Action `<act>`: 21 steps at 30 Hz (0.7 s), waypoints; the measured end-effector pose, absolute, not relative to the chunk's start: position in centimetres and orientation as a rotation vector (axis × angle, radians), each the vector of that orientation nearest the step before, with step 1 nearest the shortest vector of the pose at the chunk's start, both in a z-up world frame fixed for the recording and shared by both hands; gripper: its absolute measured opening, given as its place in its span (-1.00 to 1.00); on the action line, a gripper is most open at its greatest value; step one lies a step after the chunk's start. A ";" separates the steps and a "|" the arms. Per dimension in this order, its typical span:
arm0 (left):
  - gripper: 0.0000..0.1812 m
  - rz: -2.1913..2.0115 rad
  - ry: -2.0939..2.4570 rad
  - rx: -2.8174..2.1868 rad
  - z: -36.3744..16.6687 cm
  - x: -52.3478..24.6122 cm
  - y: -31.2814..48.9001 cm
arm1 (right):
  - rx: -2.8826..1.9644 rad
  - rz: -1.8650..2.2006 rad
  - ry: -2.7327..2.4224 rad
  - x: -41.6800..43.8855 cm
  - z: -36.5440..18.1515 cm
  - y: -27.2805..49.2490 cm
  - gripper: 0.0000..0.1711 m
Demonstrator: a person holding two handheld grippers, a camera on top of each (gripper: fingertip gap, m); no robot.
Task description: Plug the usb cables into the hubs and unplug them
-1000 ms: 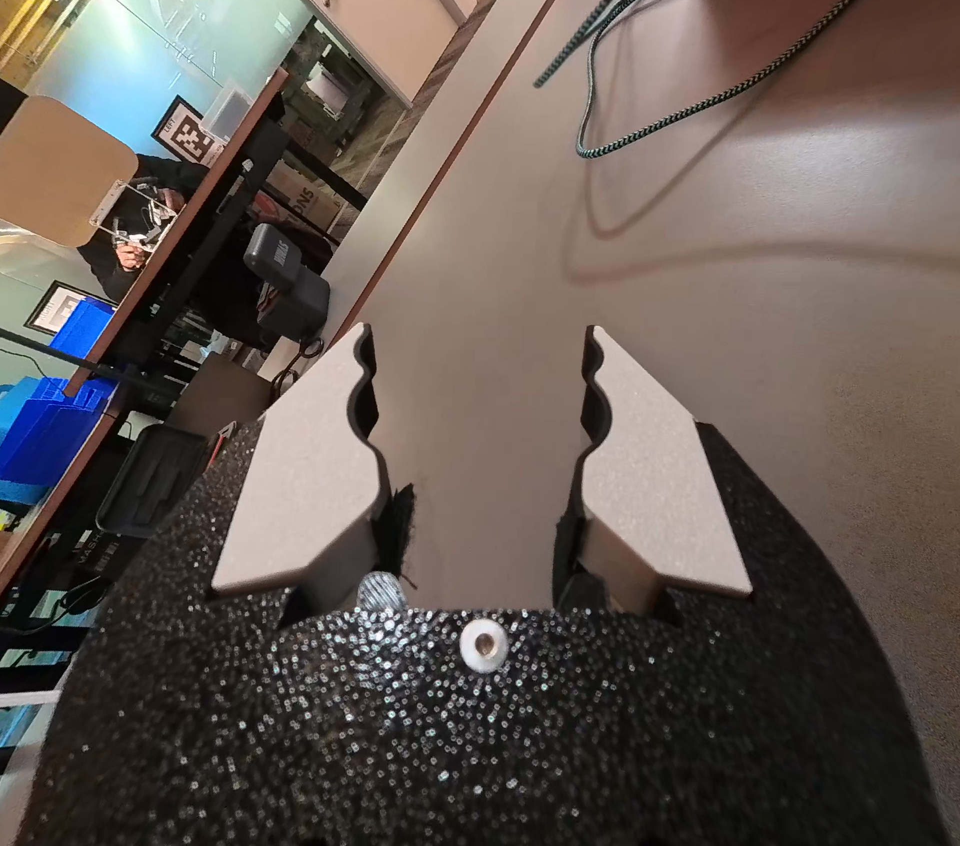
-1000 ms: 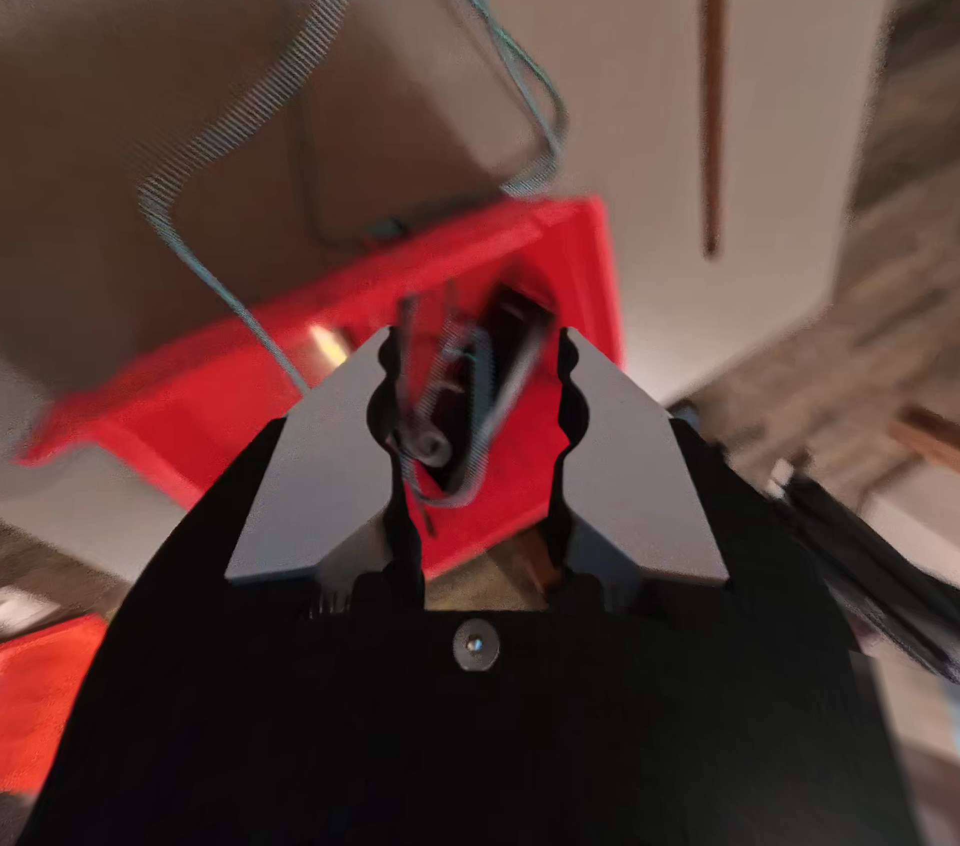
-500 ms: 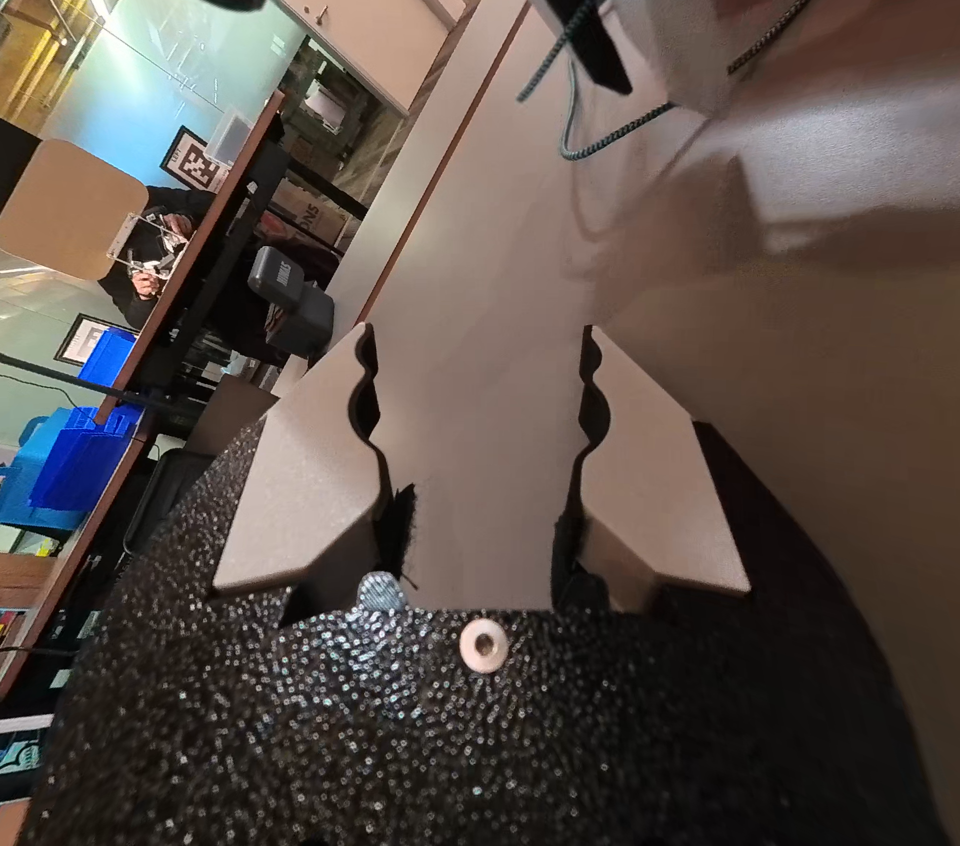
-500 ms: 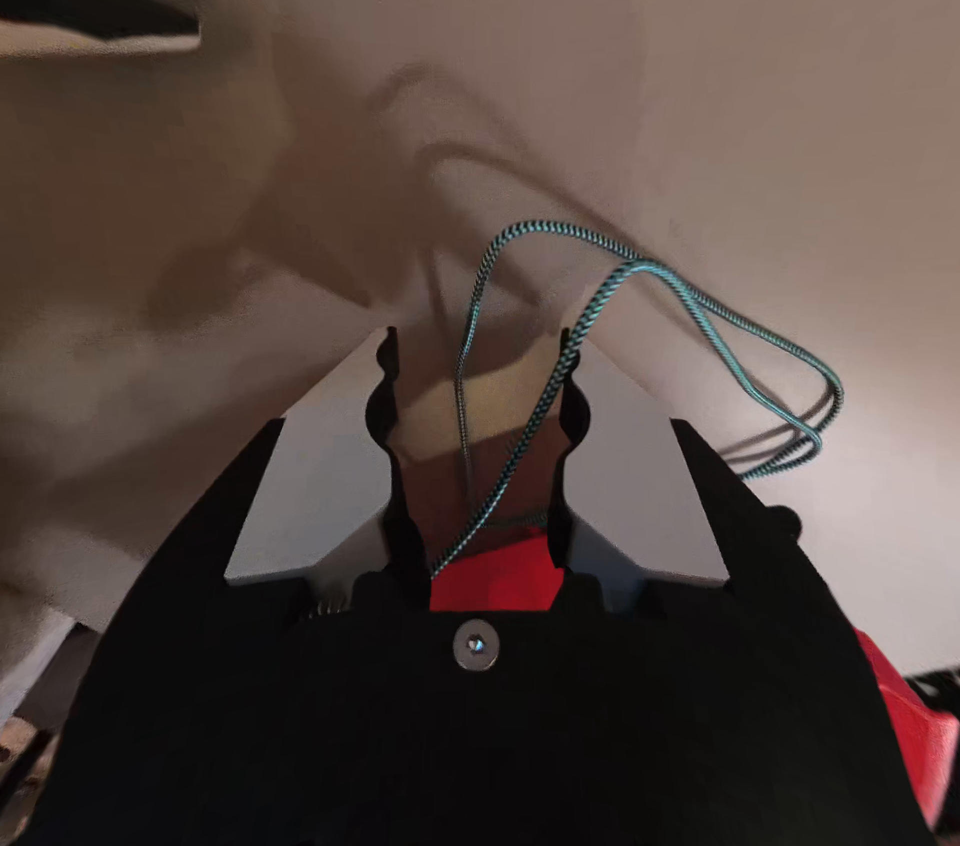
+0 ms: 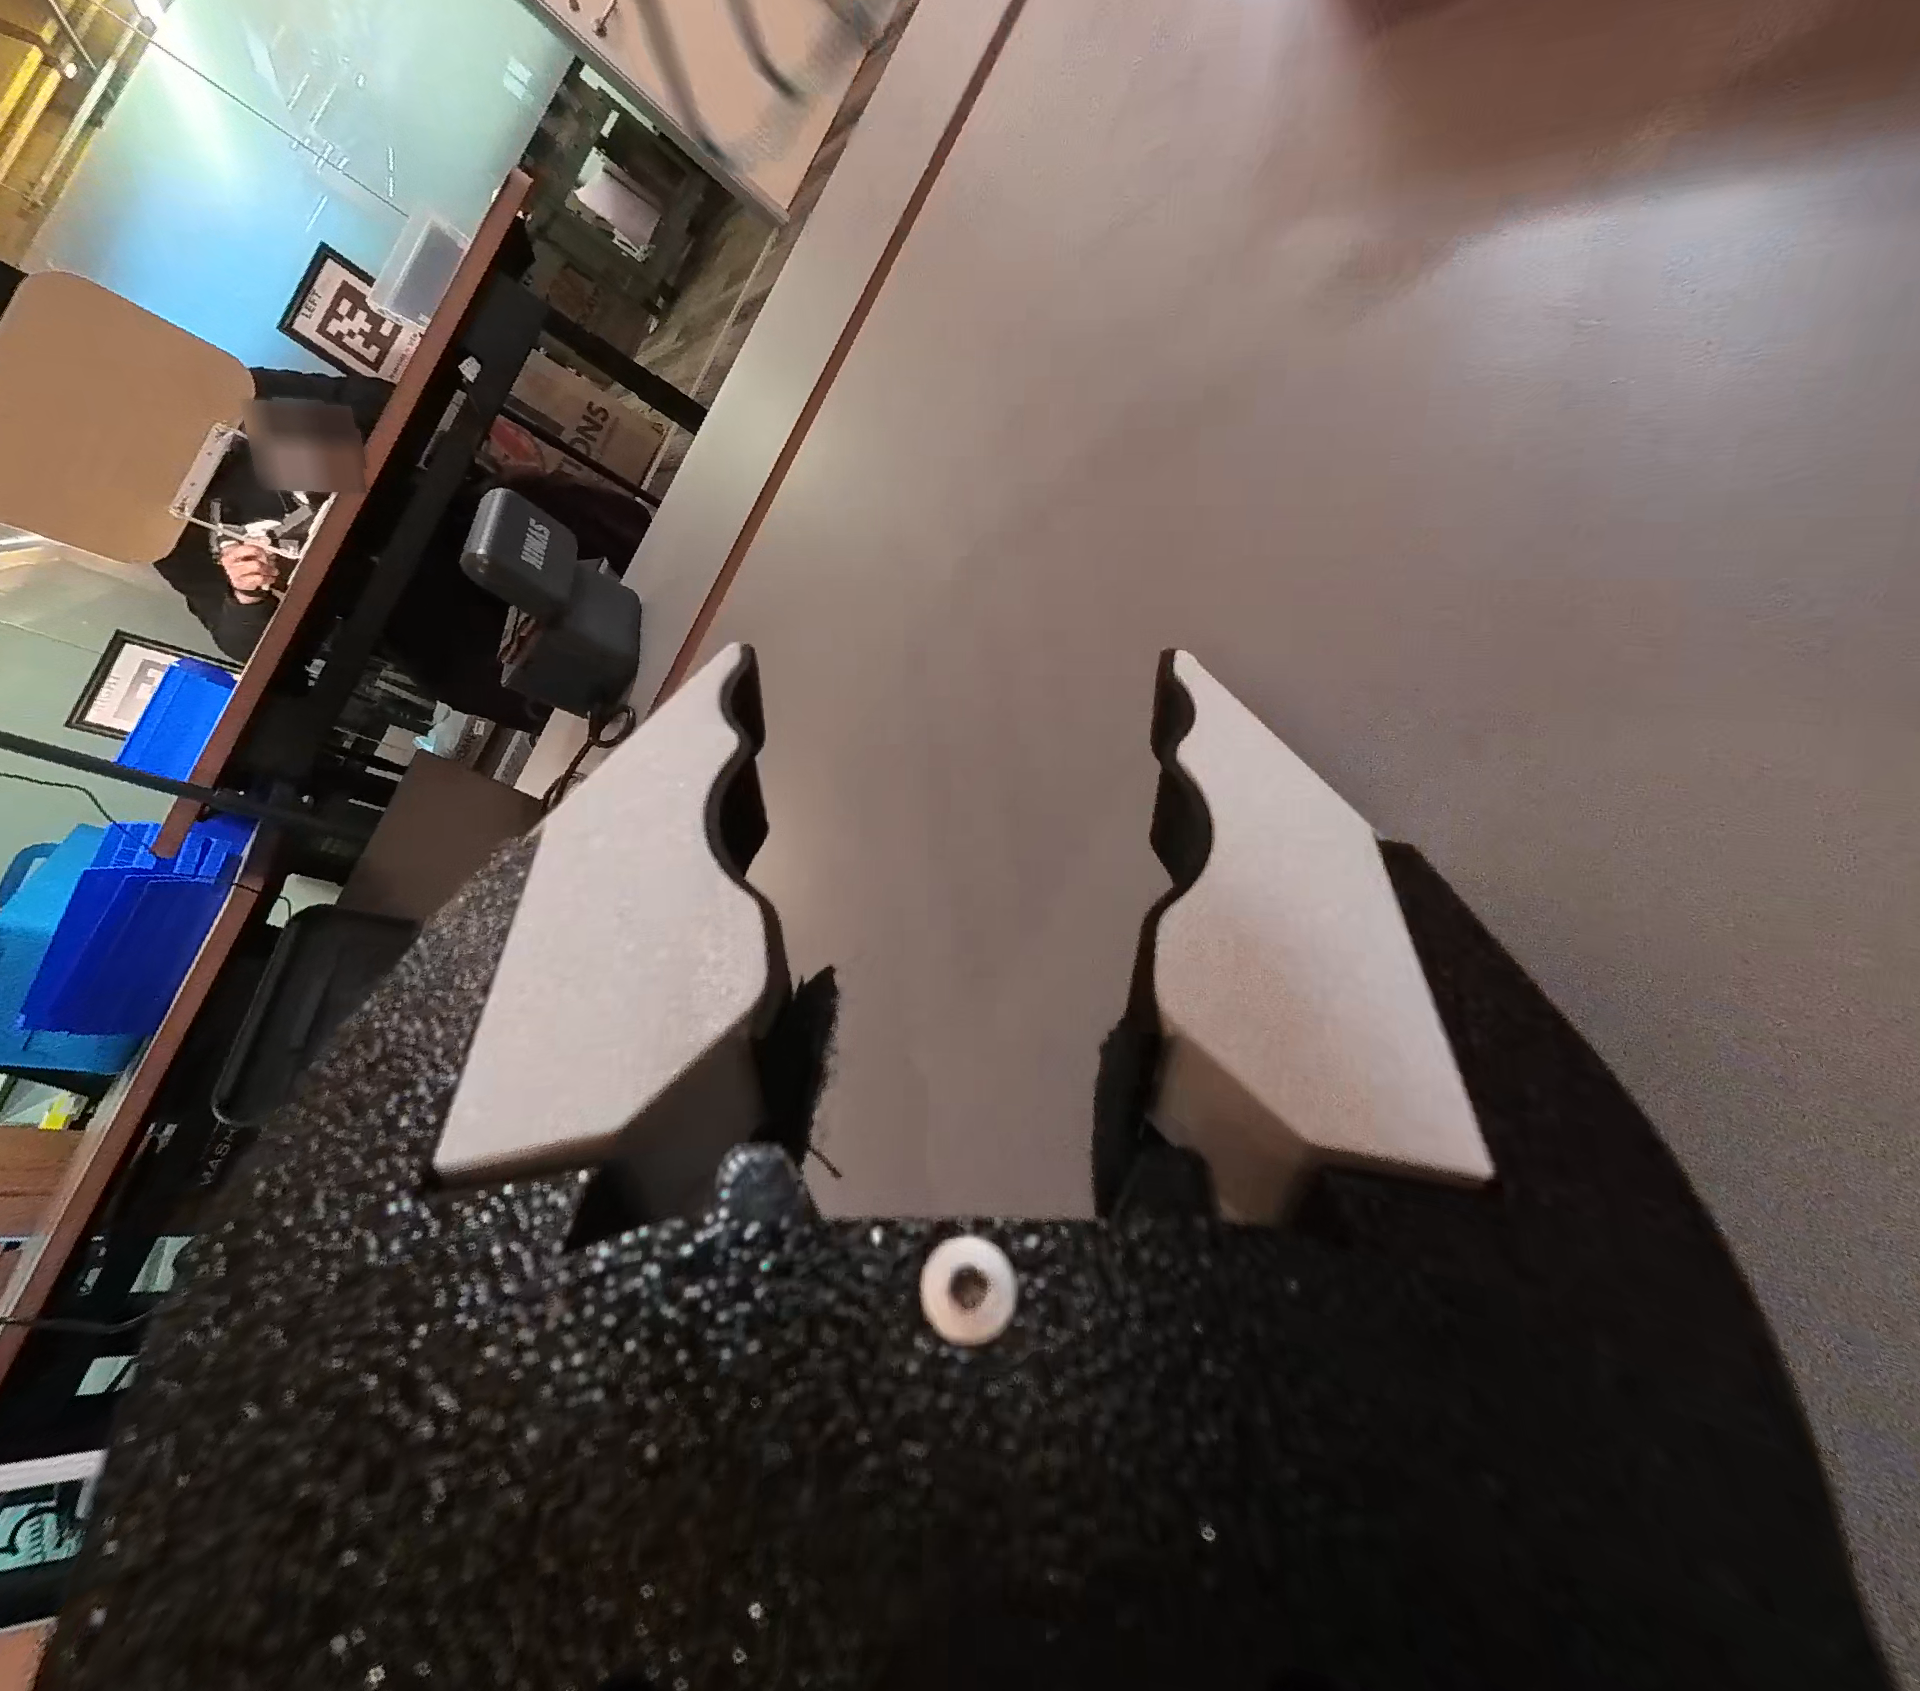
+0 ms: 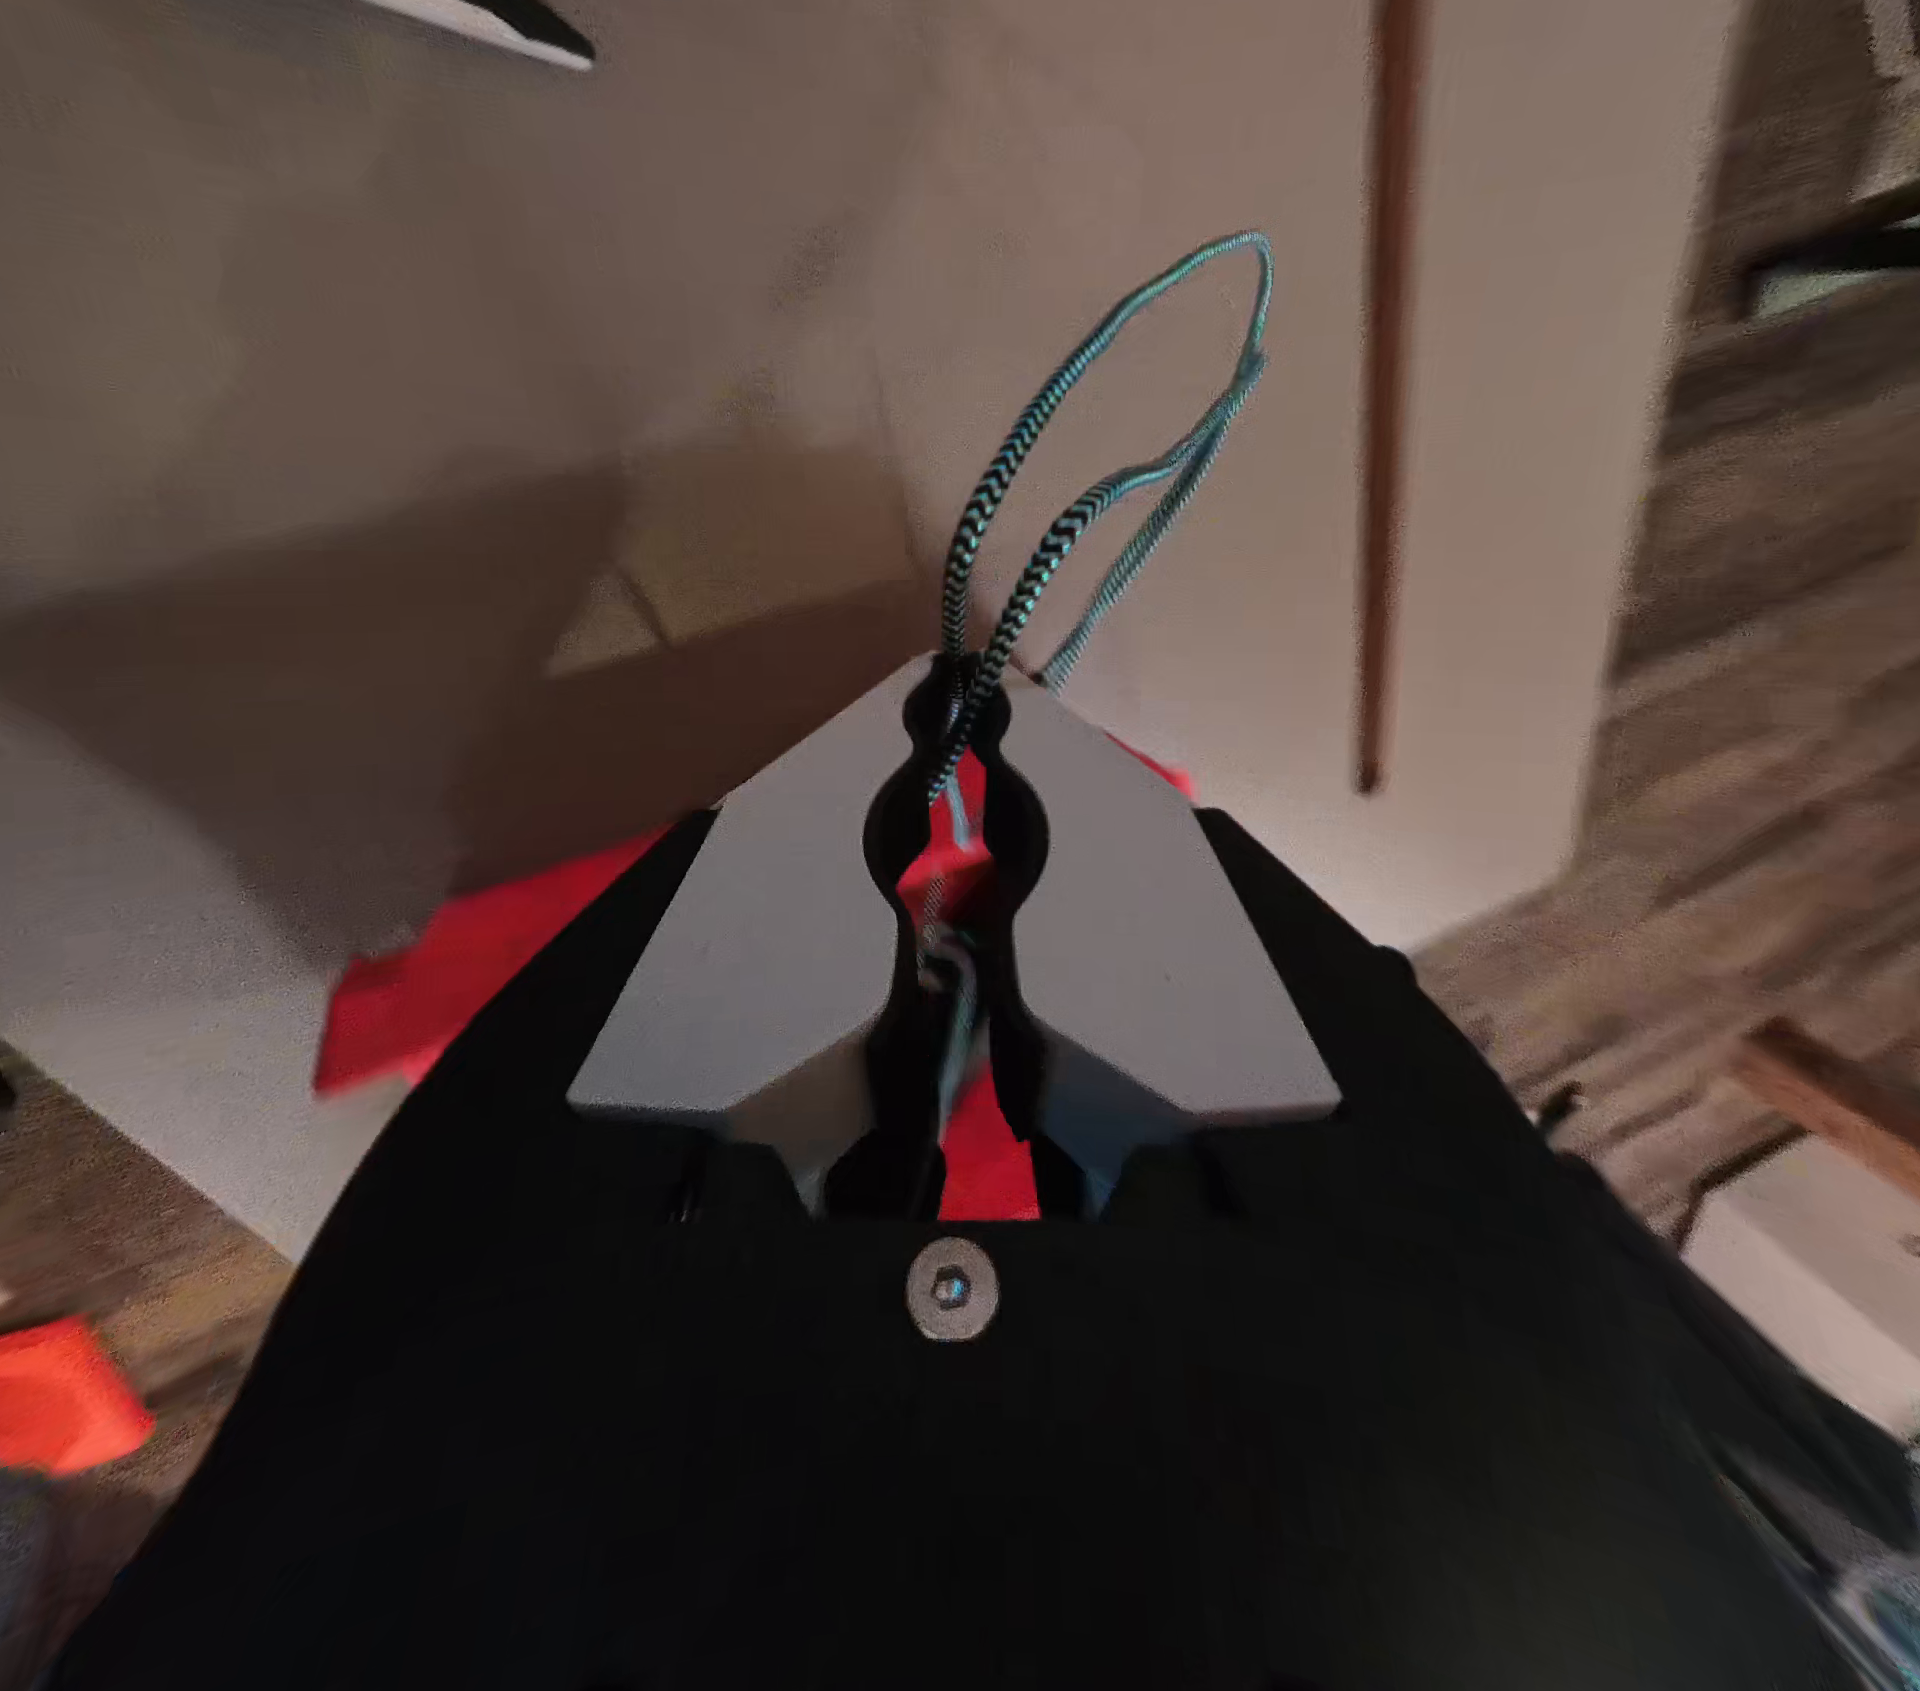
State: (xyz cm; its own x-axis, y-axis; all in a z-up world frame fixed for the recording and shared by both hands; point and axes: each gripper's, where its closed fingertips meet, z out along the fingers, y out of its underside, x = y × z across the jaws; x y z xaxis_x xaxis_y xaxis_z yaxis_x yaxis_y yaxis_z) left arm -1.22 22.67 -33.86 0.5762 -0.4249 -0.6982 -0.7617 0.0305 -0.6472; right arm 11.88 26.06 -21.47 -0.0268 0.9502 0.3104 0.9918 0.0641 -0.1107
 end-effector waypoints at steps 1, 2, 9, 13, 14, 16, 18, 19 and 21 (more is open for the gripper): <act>-0.19 0.346 1.024 -1.598 -33.9 -1.2 22.7 | -1.907 -0.227 -2.029 12.9 -18.6 26.2 -0.99; -0.19 0.347 1.024 -1.598 -33.9 -1.2 22.7 | -1.868 -0.301 -2.000 14.3 -15.7 26.6 -0.99; -0.20 0.337 1.004 -1.609 -33.9 -1.5 22.7 | -1.870 -0.771 -1.843 25.7 -5.4 28.9 -0.99; -0.21 0.334 1.002 -1.612 -34.0 -1.5 22.7 | -1.971 -0.911 -2.084 30.2 -12.4 29.5 -0.99; -0.21 0.336 1.005 -1.612 -34.0 -1.5 22.7 | -1.970 -0.961 -2.159 31.3 -14.6 29.7 -1.00; -0.22 0.339 1.011 -1.610 -34.0 -1.4 22.7 | -1.961 -0.991 -2.274 32.5 -18.7 30.1 -1.00; -0.22 0.343 1.016 -1.608 -34.0 -1.3 22.6 | -1.933 -0.920 -2.331 32.3 -22.0 30.4 -0.99; -0.22 0.344 1.018 -1.607 -34.0 -1.3 22.6 | -1.916 -0.887 -2.346 32.1 -23.2 30.6 -0.99; -0.22 0.344 1.019 -1.607 -34.0 -1.3 22.6 | -1.901 -0.825 -2.364 31.6 -25.1 30.9 -0.98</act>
State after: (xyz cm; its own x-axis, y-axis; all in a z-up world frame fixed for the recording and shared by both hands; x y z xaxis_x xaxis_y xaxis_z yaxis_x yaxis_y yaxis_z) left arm -1.33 22.56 -34.04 0.5806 -0.4269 -0.6933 -0.7599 0.0216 -0.6497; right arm 31.63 30.93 -25.12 -0.2689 0.9099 0.3158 0.9088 0.1311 0.3962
